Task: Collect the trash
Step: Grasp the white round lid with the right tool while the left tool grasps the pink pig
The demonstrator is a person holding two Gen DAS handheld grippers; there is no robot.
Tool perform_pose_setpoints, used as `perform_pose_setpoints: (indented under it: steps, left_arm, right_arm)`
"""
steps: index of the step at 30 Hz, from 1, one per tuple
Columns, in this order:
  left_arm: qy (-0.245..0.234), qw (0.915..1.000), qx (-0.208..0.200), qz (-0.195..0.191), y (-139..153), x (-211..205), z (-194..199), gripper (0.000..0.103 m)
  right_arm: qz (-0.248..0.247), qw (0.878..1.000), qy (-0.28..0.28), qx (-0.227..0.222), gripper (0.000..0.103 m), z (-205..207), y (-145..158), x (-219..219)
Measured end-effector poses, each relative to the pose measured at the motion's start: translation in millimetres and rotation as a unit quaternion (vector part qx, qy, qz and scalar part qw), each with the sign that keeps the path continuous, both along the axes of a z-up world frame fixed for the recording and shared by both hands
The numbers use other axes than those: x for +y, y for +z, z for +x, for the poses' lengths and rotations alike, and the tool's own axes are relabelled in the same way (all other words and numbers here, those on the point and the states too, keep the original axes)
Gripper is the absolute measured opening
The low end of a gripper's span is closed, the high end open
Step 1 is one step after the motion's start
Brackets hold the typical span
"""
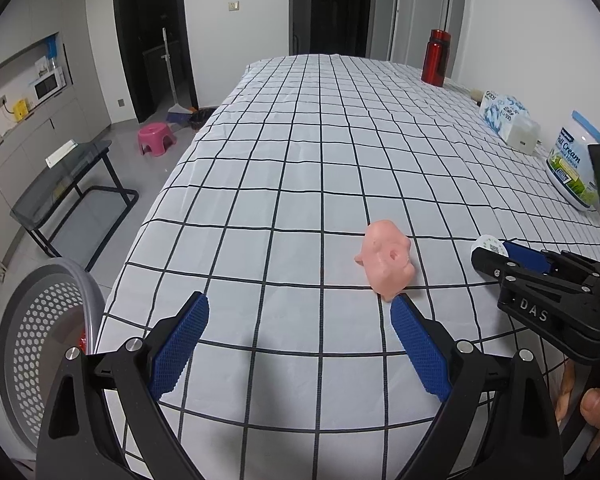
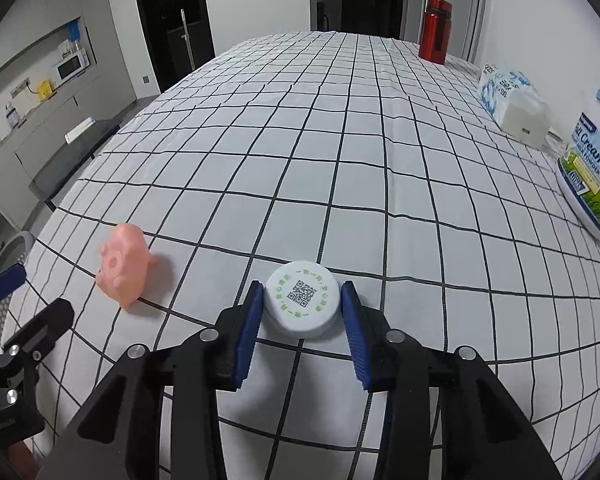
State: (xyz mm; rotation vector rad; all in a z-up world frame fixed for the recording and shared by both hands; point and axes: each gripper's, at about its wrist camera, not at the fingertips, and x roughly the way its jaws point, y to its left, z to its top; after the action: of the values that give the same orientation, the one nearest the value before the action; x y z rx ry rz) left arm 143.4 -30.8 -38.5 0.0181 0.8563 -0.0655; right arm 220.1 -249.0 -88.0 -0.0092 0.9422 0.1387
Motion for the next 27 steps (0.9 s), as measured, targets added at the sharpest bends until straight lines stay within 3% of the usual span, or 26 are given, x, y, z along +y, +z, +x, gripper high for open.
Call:
perform_pose_setpoints:
  steps: [17,20,23,27]
  left_arm:
    - [-0.016,0.9997,0.014,0.008,-17,-42,36,0.09]
    - [-0.014,0.9997,0.019,0.001,-17,-46,44,0.087]
    - [-0.017,0.9995,0.026,-0.004,-20,-49,49,0.074]
    - [-0.028,0.9989,0.036,-0.004,-23,-51,50,0.047]
  right_arm:
    - [0.092,0.994,-0.039,-0.038,0.039,-18,30,-52]
    - [0.097,0.994,-0.038,-0.04,0.039,-18,32,-53]
    - [0.1,0.994,-0.034,-0.039,0.039,-18,32,-52]
    - [0.1,0.994,-0.034,-0.041,0.039,-20,33,-51]
